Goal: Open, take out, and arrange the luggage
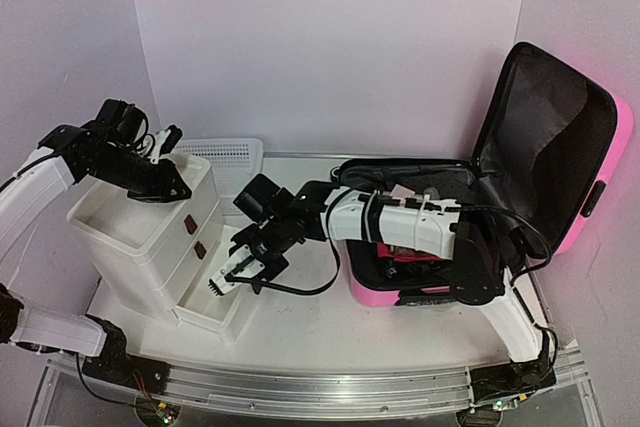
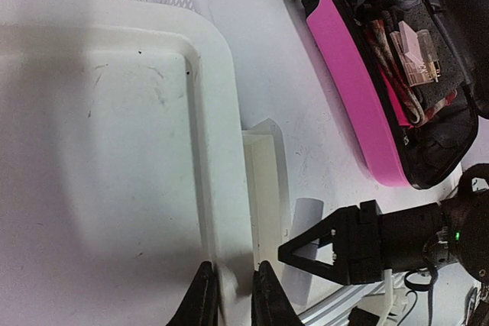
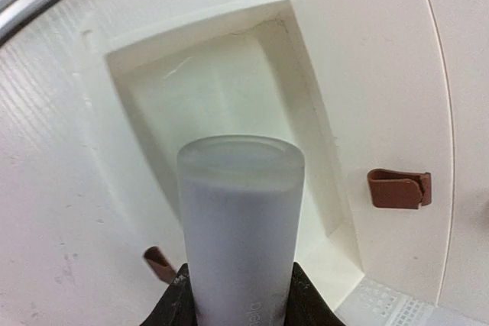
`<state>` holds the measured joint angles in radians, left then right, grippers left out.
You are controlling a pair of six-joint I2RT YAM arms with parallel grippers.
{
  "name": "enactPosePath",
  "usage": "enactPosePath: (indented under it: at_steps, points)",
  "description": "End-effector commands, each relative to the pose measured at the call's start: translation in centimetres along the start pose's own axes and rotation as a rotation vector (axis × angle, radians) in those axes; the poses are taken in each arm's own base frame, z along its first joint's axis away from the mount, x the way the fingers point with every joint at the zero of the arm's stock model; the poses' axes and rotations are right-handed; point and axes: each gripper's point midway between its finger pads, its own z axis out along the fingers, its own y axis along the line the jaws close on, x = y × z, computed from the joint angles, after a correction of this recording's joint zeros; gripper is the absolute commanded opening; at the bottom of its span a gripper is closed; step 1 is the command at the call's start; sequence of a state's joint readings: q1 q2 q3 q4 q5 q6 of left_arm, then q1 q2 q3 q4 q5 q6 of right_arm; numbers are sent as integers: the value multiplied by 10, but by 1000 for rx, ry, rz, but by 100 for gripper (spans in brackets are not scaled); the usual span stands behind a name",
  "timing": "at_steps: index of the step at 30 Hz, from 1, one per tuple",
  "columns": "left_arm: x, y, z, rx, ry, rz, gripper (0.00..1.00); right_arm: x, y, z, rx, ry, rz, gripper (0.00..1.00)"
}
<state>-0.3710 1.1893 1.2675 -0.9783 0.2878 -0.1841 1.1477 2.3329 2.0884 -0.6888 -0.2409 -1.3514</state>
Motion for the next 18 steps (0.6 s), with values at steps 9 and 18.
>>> enactPosePath:
  at_steps: [9,18]
  points:
    - [43,-22,13,152,175,-62,6,4,-45,36,130,5,-155,0]
    - [44,-23,13,159,175,-61,6,5,-39,56,113,10,-309,0]
